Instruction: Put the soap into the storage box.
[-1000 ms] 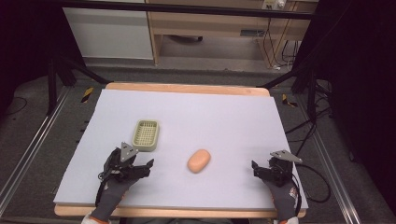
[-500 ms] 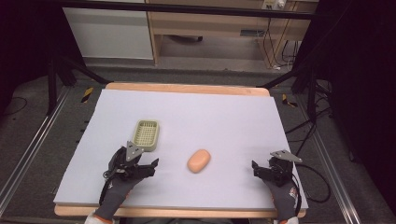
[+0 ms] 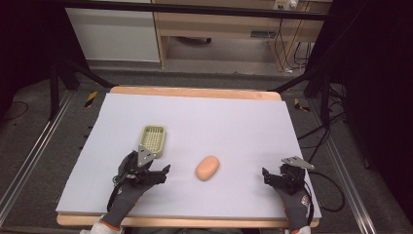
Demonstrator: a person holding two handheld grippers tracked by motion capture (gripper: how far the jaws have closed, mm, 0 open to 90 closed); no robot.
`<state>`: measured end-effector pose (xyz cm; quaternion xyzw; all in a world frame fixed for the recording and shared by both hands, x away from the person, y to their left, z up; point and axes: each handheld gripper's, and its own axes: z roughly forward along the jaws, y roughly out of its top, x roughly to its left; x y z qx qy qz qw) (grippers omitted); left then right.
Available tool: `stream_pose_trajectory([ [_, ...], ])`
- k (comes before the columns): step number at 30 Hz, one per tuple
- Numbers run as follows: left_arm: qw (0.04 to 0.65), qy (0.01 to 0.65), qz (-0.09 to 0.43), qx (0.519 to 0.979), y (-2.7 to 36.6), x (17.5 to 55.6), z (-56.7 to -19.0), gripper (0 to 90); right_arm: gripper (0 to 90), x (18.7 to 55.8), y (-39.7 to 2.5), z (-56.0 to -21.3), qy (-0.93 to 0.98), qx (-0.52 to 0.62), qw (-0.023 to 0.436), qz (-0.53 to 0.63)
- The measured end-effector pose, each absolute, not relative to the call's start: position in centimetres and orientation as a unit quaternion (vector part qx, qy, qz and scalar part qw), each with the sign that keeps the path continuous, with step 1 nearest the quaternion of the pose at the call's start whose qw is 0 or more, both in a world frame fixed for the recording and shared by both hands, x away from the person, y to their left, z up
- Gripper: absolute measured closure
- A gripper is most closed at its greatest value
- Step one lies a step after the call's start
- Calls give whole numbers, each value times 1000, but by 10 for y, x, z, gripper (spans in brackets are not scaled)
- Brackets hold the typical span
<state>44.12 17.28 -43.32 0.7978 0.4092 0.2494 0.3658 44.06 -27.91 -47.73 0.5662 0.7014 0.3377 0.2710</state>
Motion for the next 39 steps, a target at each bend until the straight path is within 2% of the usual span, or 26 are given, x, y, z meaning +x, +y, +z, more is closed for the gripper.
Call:
stream_pose_trajectory([
  [12, 376, 395, 243, 802, 154, 447, -418, 169, 86, 440, -280, -477, 701, 566, 272, 338],
  [39, 382, 375, 221, 815, 114, 456, -413, 161, 86, 440, -279, -477, 702, 565, 272, 336],
])
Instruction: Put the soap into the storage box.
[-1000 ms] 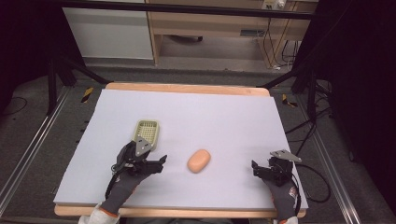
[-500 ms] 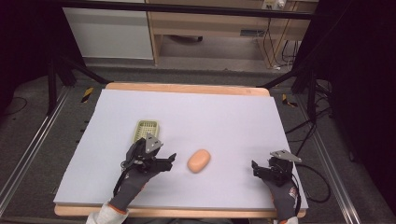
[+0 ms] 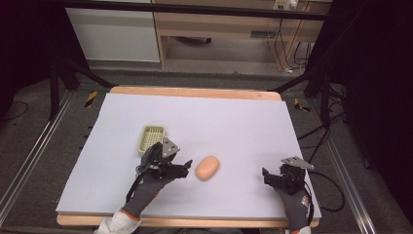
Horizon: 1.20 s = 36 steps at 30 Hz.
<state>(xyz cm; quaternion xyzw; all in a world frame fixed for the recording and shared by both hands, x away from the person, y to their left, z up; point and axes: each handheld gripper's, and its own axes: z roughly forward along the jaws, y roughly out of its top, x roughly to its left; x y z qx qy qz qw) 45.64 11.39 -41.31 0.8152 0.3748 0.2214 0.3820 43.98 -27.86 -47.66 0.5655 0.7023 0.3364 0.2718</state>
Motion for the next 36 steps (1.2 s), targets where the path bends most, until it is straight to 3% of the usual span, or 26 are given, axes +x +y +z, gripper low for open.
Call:
stream_pose_trajectory([
  [36, 357, 362, 200, 838, 64, 473, -427, 144, 84, 441, -277, -477, 705, 566, 270, 332],
])
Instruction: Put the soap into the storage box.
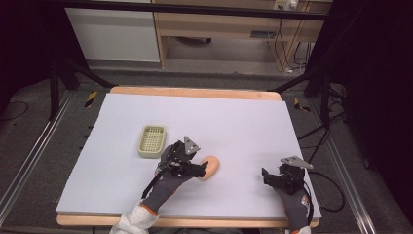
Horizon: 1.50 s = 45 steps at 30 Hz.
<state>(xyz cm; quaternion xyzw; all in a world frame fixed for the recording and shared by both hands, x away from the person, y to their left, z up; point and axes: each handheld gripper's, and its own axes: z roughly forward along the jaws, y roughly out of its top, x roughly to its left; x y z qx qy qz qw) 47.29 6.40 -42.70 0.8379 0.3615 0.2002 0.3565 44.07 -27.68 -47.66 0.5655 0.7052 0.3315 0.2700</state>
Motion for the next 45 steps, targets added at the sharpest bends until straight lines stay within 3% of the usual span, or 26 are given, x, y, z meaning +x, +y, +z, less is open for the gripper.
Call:
stream_pose_trajectory([
  [45, 309, 349, 172, 868, 24, 485, -464, 114, 82, 441, -277, -477, 707, 566, 265, 330],
])
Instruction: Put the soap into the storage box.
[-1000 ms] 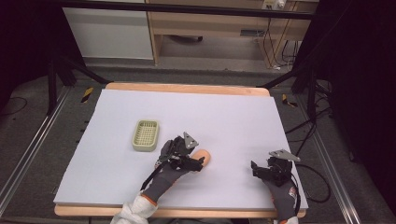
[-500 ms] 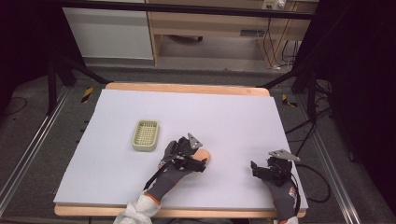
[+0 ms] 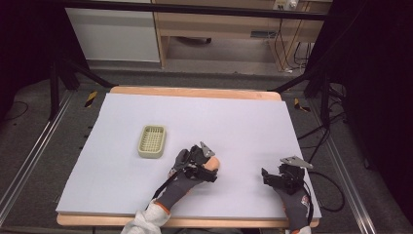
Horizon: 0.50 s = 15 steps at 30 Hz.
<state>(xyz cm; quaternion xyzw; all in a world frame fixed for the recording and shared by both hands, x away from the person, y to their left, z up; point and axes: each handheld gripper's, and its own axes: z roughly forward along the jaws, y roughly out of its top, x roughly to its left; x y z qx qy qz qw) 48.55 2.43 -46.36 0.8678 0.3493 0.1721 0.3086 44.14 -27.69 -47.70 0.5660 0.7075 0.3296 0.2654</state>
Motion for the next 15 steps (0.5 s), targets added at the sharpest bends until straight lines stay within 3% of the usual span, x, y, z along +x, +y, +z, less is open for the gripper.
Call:
stream_pose_trajectory([
  [9, 296, 339, 159, 879, 19, 485, -470, 140, 82, 442, -277, -477, 707, 567, 265, 329],
  [15, 296, 335, 155, 881, 16, 483, -472, 210, 82, 442, -277, -477, 708, 567, 264, 329],
])
